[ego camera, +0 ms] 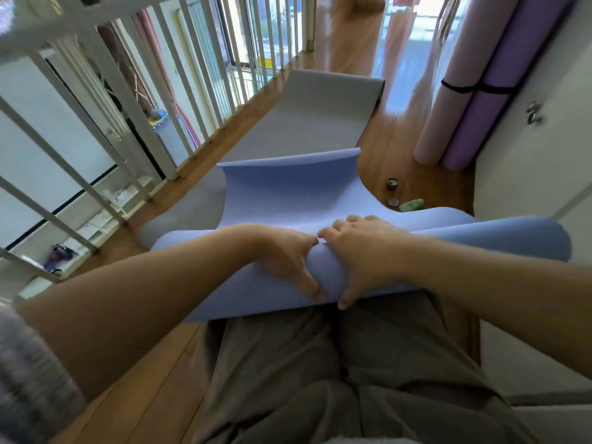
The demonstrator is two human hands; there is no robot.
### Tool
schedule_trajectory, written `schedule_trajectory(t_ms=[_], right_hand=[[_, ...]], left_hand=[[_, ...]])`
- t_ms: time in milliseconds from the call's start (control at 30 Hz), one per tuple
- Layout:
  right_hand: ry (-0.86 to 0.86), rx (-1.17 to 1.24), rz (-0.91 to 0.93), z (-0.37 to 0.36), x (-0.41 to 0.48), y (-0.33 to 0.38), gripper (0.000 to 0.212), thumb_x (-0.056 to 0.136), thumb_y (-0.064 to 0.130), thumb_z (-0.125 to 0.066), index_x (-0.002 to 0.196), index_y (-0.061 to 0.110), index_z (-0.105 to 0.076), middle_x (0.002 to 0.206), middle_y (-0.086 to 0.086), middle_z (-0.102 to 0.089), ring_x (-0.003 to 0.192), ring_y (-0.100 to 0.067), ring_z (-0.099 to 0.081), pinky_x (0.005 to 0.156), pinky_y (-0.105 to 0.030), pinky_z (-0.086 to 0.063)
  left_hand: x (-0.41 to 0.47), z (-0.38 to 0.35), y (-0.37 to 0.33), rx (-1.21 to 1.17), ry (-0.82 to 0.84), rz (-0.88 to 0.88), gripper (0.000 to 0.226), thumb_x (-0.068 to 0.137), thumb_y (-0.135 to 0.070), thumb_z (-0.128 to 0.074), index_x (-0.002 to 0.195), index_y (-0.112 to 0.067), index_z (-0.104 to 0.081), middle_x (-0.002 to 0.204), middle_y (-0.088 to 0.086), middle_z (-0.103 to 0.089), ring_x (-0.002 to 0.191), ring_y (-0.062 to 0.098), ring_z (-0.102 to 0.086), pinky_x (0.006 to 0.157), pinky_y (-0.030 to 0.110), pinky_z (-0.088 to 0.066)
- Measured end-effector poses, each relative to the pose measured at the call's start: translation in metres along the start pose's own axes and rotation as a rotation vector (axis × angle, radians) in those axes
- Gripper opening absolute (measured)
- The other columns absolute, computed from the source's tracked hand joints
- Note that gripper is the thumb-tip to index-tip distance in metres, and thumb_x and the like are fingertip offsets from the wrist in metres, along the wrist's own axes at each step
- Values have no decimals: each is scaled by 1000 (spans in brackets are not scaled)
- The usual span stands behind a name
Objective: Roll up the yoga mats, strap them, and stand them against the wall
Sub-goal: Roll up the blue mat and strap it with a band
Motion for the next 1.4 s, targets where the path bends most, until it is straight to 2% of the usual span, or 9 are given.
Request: schedule_trajectory(t_ms=[133,333,433,567,633,833,900,1067,1400], right_hand=[[-259,-55,2,-17,-16,16,79,72,48,-70,136,16,-37,127,-5,-52,112,-23,-50,96,-34,-39],[-18,113,42,3,14,-5,78,56,55,-83,116,21,-48,110,1,-62,95,-20,-59,73,-29,-43],[-47,82,3,1,14,-7,80,59,55,-81,122,20,-47,115,0,-60,99,-20,-58,84,-35,-48],[-424,-196,9,-14,-2,3,85,60,44,-79,131,12,-45,113,-9,-59,96,-31,-61,81,-42,-48],[-378,-170,1,-12,5,-4,80,64,43,-75,131,15,-43,114,-7,-58,98,-28,-59,82,-39,-47],[-65,103,23,5,32,-25,82,60,49,-82,127,21,-44,119,0,-59,104,-21,-58,88,-36,-48],[-76,92,-33,2,34,-27,82,60,49,-81,127,21,-43,119,-1,-58,106,-22,-57,91,-38,-46],[-613,-136,-93,-17,20,-18,80,55,39,-83,124,11,-56,103,-15,-66,88,-36,-64,84,-48,-50],[-281,-173,86,25,-30,1,71,66,59,-63,124,23,-42,106,3,-59,93,-19,-59,89,-38,-45]], left_hand=[[4,0,1,38,18,-49,77,72,-51,-76,137,-33,-38,130,-8,-51,118,15,-47,103,34,-38],[-14,-4,-9,340,-445,93,81,64,-59,-74,127,-19,-43,121,1,-55,108,24,-55,87,34,-44],[-12,6,-4,239,-387,88,78,64,-58,-76,125,-20,-46,119,0,-58,107,23,-56,86,32,-45],[-1,17,8,112,-156,63,68,66,-57,-77,118,-21,-53,109,-1,-62,100,20,-58,84,32,-47],[3,18,11,117,-160,88,67,68,-58,-75,120,-21,-52,113,-1,-62,98,19,-57,84,32,-46],[-4,0,-1,536,-560,150,94,69,-52,-75,143,-18,-27,130,5,-50,116,26,-51,102,41,-35],[2,12,7,442,-546,114,89,67,-52,-75,138,-19,-34,124,5,-54,110,26,-55,94,38,-42],[20,30,25,262,-319,98,83,63,-59,-77,130,-24,-43,118,-1,-58,106,22,-56,85,31,-45],[-21,20,-11,163,-177,-39,72,64,-61,-74,124,-30,-48,112,-9,-58,101,16,-56,88,32,-47]])
Point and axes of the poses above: each hand's wrist, its own x-axis towards the middle knuckle, its own z-axis out of the back of the hand, y = z × x, the point moved 6 cm from there along x, towards the middle knuckle
